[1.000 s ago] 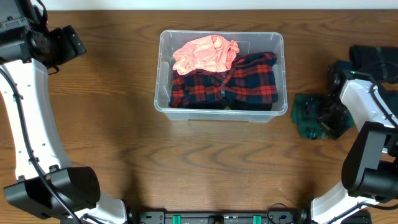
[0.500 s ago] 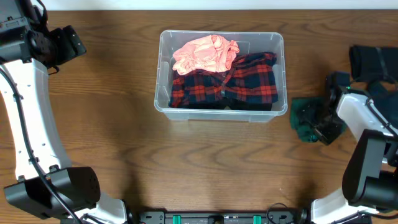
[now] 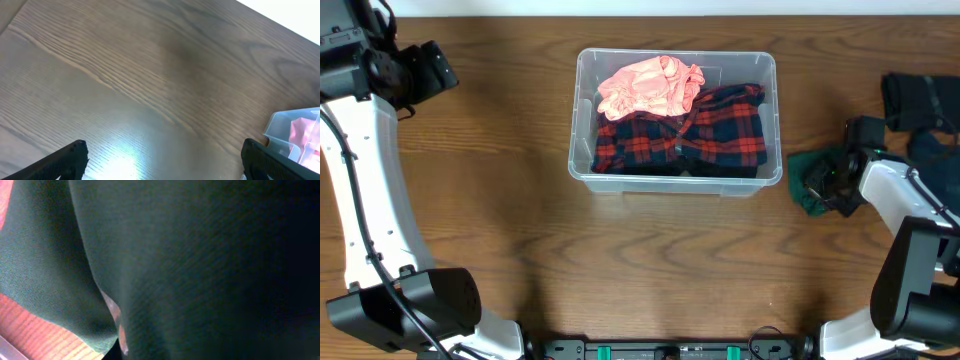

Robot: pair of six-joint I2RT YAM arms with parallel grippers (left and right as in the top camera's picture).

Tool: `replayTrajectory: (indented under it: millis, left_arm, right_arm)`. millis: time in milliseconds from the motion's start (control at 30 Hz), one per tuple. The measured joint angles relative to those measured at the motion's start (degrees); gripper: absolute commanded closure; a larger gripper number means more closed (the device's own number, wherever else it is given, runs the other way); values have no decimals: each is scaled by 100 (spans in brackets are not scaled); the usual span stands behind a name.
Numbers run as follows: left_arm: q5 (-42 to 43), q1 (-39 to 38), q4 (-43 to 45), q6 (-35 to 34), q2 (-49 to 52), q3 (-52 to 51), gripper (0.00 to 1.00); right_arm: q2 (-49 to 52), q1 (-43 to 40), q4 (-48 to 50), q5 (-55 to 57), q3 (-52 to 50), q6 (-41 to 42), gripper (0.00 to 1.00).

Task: Pack container
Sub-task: 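Carry the green garment with the right gripper into the bin's right side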

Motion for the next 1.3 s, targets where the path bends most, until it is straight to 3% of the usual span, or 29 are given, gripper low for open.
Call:
replayTrajectory:
  millis: [367,567,800,1067,1300]
  left_arm:
    - [0,0,0,0,2,0,2]
    - [0,0,0,0,0,0,2]
    - [0,0,0,0,2,0,2]
    - [-2,0,0,0,2,0,2]
    - [-2,0,0,2,2,0,2]
  right_arm:
    - [153,-24,-1349,409,1322,-1172,99]
    - [-356,-24,-1445,-122,2260,-1488,99]
    - [-1182,120,-1139,-975,2529,-1384,99]
    - [-1333,1228,-527,-1832,2531,-1462,99]
    - [-1235,2315,-446,-1475,2531,-1672,99]
